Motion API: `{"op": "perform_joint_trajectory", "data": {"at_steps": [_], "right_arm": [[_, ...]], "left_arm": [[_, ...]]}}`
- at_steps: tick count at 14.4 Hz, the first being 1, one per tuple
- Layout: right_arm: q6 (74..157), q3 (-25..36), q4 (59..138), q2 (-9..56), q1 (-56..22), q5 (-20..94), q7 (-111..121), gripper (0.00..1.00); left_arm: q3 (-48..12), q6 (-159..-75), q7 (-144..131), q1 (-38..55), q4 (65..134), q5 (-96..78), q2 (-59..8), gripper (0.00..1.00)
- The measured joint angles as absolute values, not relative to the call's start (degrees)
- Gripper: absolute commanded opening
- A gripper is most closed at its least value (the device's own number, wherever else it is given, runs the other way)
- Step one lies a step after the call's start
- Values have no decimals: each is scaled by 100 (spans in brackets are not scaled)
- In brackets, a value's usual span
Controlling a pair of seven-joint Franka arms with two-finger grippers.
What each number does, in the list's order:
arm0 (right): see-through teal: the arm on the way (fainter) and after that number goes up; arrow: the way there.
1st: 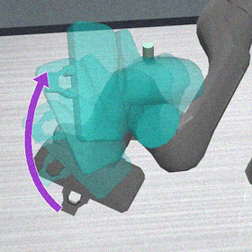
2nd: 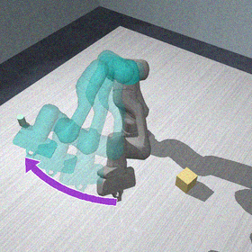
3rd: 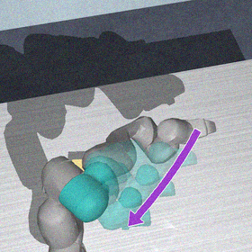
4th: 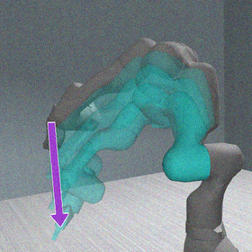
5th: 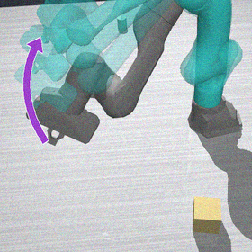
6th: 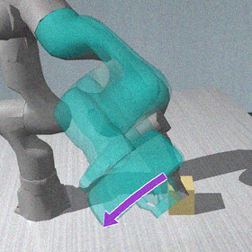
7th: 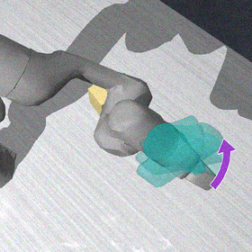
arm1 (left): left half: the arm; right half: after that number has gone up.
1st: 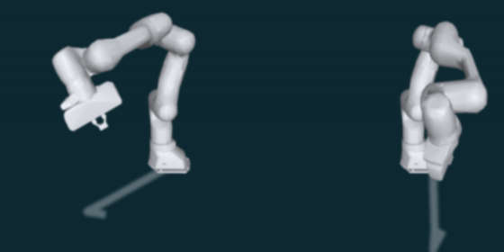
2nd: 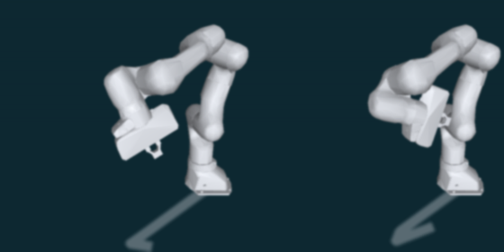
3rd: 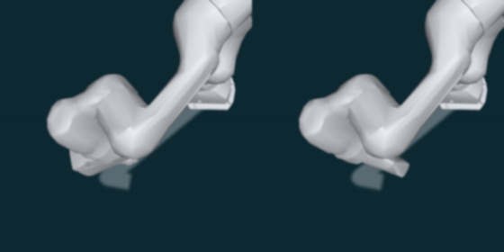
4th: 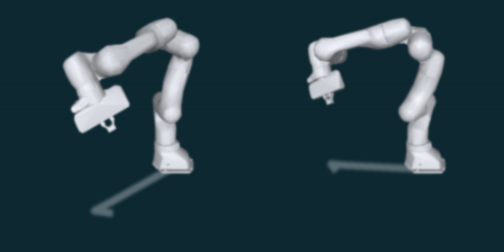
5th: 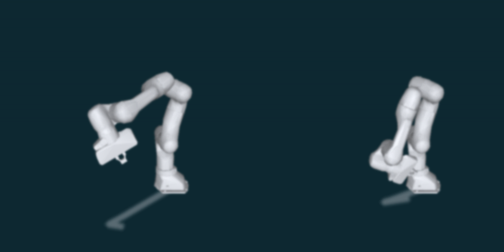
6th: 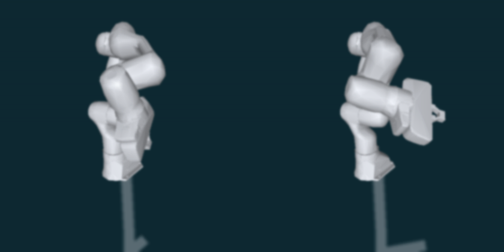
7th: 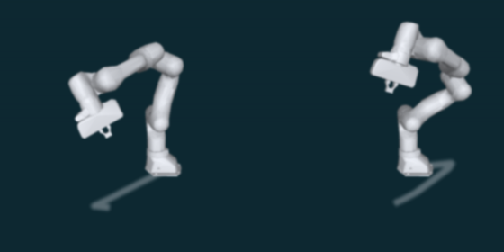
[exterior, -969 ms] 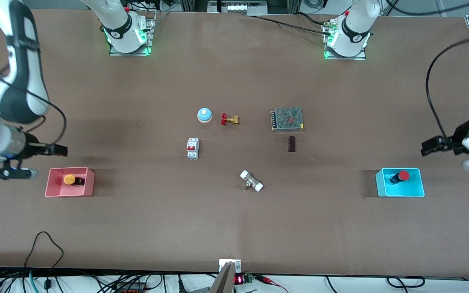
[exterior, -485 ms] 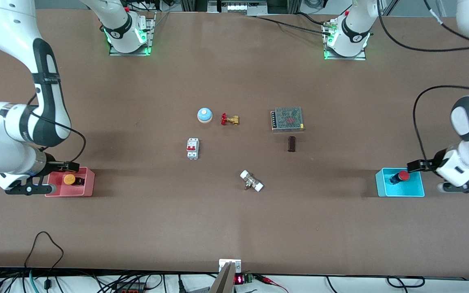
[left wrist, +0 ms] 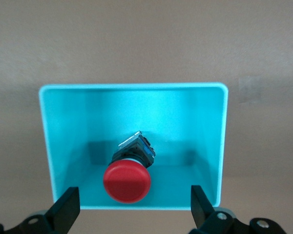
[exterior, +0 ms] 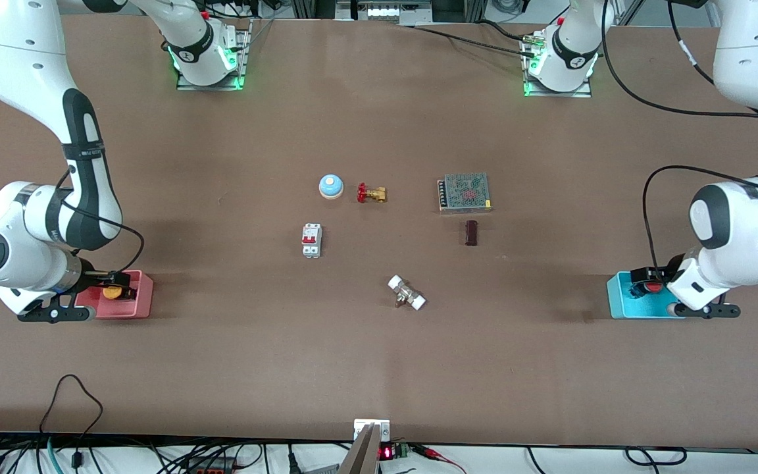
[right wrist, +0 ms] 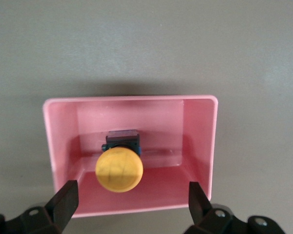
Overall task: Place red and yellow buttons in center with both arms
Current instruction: 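Lower both grippers into the boxes and close on the buttons, then lift the yellow button with the right gripper while the left lifts red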
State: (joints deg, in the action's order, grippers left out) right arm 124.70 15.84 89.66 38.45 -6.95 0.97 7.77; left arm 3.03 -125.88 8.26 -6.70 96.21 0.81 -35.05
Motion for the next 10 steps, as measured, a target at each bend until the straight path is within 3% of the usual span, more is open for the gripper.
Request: {"op": "perform_joint_trajectory", "data": {"at_steps": [10], "right_arm": [[12578, 1583, 8883, 4037, -676, 359, 848, 99]], "left_arm": [[308, -12653, 833, -675, 9645, 81, -3575, 42]]}}
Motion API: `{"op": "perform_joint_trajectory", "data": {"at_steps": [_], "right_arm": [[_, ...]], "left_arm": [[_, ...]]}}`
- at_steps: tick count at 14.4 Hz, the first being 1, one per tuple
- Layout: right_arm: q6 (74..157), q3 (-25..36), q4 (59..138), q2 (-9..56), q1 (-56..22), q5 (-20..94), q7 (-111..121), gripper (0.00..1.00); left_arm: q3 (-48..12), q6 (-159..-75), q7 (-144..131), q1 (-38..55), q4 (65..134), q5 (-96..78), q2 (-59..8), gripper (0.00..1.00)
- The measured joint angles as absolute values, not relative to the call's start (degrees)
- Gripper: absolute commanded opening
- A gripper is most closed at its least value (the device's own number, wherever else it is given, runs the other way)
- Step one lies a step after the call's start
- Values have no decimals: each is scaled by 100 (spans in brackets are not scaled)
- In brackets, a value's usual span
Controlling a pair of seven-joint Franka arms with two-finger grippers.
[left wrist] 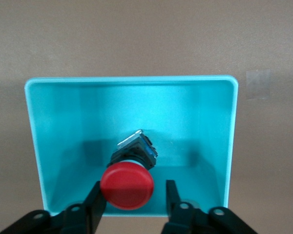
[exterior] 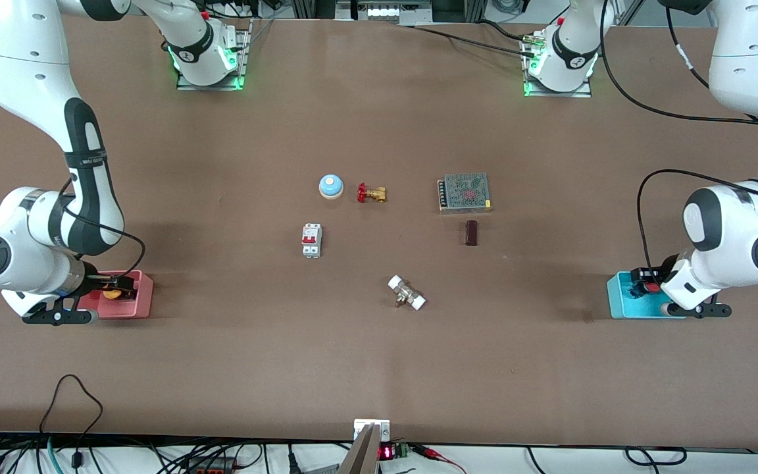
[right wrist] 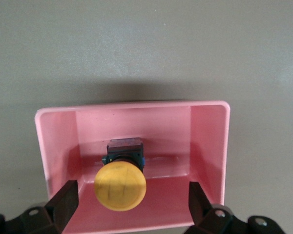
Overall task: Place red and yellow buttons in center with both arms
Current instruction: 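Lift the yellow button with the right gripper while the left lifts red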
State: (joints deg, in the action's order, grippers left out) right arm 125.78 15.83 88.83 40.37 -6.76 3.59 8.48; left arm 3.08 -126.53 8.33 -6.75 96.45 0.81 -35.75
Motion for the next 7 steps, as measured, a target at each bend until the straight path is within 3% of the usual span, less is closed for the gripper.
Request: {"op": "perform_joint_trajectory", "data": {"at_steps": [2, 7], "right_arm": [[12578, 1583, 8824, 4085, -675, 362, 881, 93], [12579, 1583, 8797, 4118, -670, 366, 936, 71]], "left_arm": [[308, -12662, 832, -675, 9634, 81, -3572, 34], [308, -12695, 833, -675, 9497, 81, -3464, 28]]}}
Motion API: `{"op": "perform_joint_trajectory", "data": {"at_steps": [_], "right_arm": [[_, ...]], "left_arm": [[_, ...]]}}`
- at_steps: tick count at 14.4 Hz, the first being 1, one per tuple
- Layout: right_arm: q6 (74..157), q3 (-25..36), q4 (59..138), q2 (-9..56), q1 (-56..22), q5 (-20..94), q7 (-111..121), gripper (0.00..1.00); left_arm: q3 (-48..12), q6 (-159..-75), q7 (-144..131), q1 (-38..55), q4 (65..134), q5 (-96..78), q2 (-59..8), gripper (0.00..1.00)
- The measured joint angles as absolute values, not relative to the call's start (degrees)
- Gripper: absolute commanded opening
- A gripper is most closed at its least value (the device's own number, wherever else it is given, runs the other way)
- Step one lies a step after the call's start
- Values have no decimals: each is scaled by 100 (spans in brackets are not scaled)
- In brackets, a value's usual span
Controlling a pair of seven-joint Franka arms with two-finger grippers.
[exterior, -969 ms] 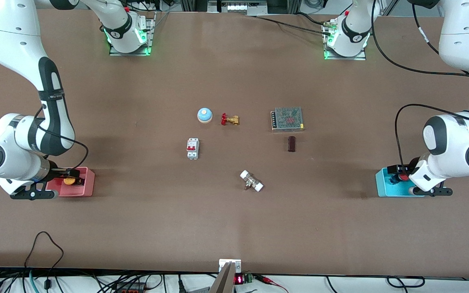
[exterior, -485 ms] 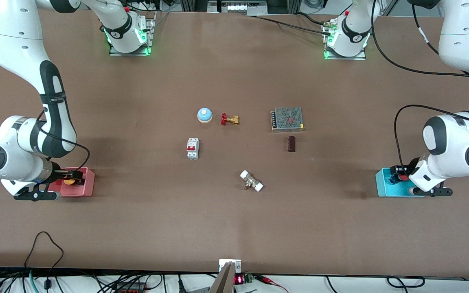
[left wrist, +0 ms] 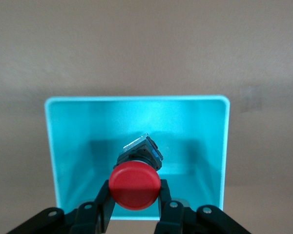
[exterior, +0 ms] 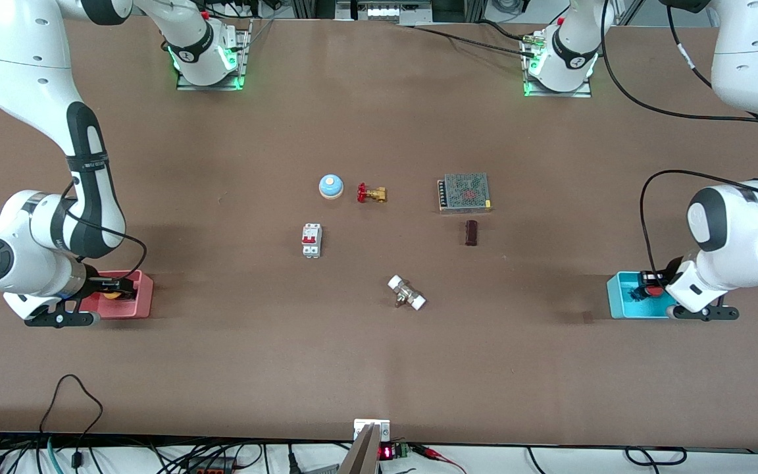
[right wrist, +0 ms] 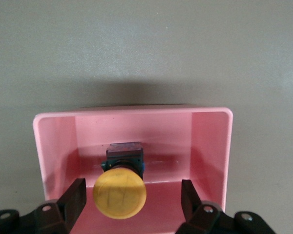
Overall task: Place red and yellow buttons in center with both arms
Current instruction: 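Lift the yellow button with the right gripper while the left lifts red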
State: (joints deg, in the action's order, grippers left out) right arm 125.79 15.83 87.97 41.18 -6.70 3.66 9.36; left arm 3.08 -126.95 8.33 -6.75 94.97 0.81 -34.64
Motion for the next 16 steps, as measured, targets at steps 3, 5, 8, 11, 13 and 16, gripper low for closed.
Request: {"op": "perform_joint_trajectory", "data": {"at_steps": [3, 5, 8, 11, 13, 16], "right_arm": [[12579, 1583, 8794, 4119, -665, 367, 995, 36], [12579, 1582, 8789, 4120, -665, 368, 1111, 28], [12579, 1581, 8754, 4122, -665, 372, 1176, 25], [12577, 1579, 8688, 4122, -665, 372, 1197, 25], [12513, 1577, 8634, 4113, -669, 372, 1237, 25], [11948, 1577, 8463, 3897, -678, 372, 1495, 25]], "left_arm": [[295, -12544, 832, -642, 9441, 81, -3079, 28], [290, -12232, 823, -590, 9434, 81, -2745, 28], [257, -11858, 550, -423, 9439, 81, -2406, 29], [78, -11734, -237, -132, 9472, 81, -2367, 29], [-27, -11734, -795, 112, 9523, 81, -2402, 29], [-67, -11740, -1457, 525, 9582, 81, -2537, 30]]}}
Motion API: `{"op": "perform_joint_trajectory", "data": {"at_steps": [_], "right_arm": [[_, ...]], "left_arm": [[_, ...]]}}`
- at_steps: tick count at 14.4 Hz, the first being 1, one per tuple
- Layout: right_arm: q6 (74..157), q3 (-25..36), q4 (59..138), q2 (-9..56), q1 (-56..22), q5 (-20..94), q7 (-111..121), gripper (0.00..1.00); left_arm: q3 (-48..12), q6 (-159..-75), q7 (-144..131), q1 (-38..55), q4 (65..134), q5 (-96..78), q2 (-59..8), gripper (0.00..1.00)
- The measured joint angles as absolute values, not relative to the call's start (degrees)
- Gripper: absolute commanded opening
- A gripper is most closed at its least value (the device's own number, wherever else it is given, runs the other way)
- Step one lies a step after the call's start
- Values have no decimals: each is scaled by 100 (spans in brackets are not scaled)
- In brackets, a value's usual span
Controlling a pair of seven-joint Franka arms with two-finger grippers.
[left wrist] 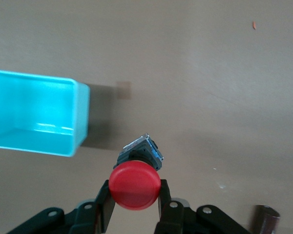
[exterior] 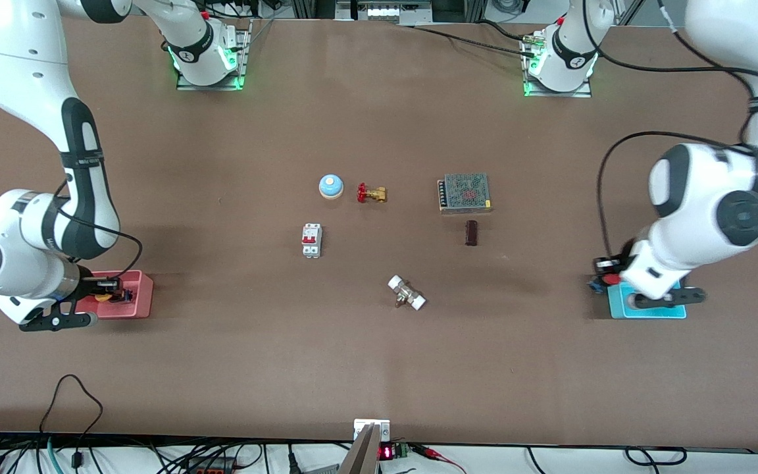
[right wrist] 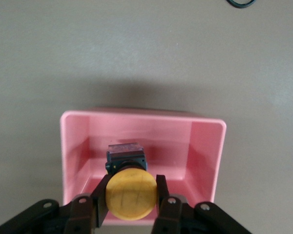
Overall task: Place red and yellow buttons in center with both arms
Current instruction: 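Lift the yellow button with the right gripper while the left lifts red, then carry both buttons toward the middle of the table with both grippers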
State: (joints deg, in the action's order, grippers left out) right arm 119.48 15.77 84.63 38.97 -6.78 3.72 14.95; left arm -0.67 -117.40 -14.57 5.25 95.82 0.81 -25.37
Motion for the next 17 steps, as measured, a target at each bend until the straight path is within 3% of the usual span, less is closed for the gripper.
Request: {"op": "perform_joint_trajectory", "data": {"at_steps": [5, 12, 14, 17], "right_arm": [[11255, 1496, 8412, 3127, -1149, 412, 1559, 25], [11221, 1450, 8565, 3294, -2450, 427, 157, 25], [11222, 1448, 8603, 3429, -2691, 428, -123, 25], [11225, 1446, 8674, 3570, -2984, 428, -608, 25]], "left_arm": [[-84, -11750, -1840, 926, 9599, -341, -2810, 30], [-95, -12306, -2656, 1577, 9627, -351, -3360, 32], [-95, -12474, -2785, 1653, 9629, -351, -3504, 40], [-91, -12592, -2859, 1663, 9623, -351, -3583, 69]]}}
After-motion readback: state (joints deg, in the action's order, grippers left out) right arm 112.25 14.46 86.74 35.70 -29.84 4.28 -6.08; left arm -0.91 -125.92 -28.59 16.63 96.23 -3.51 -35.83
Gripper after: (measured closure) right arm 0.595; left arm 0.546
